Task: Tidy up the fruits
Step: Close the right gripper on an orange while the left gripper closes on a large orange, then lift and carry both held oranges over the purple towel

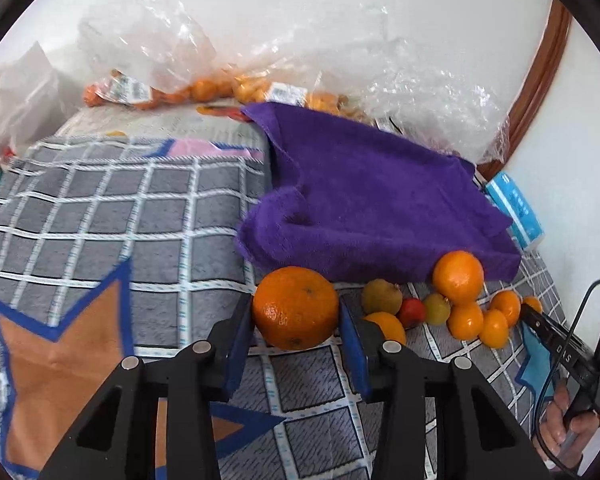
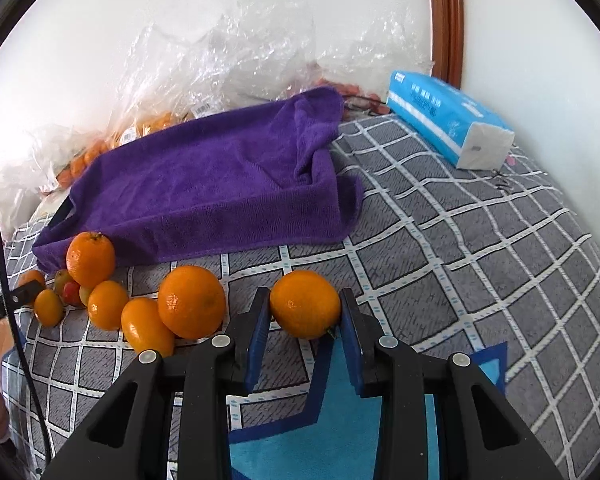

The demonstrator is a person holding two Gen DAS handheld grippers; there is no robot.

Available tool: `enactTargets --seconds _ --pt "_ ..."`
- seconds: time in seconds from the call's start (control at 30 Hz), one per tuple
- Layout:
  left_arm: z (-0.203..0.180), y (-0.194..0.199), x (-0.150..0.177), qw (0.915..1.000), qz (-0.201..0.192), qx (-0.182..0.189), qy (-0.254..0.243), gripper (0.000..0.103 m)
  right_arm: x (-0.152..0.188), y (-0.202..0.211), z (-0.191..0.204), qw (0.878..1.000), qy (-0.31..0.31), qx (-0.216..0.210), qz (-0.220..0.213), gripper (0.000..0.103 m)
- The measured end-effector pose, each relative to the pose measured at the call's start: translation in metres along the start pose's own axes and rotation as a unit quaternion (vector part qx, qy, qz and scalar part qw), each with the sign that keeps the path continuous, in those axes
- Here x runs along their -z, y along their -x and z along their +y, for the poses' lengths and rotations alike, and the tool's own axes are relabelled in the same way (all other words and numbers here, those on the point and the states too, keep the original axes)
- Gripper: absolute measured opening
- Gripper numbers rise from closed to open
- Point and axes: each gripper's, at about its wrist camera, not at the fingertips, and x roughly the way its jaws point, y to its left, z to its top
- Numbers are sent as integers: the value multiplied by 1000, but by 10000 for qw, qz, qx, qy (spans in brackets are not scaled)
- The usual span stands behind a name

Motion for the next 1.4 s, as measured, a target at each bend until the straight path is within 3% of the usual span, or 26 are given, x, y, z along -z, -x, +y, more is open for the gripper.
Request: enactTargets --seconds 0.73,1.4 --pt "-27 97 -19 9993 -294 228 51 40 -39 107 36 9986 -23 -203 -497 34" --pt "-55 133 -64 9961 -779 274 -307 40 -86 130 47 9962 -78 -264 -821 34"
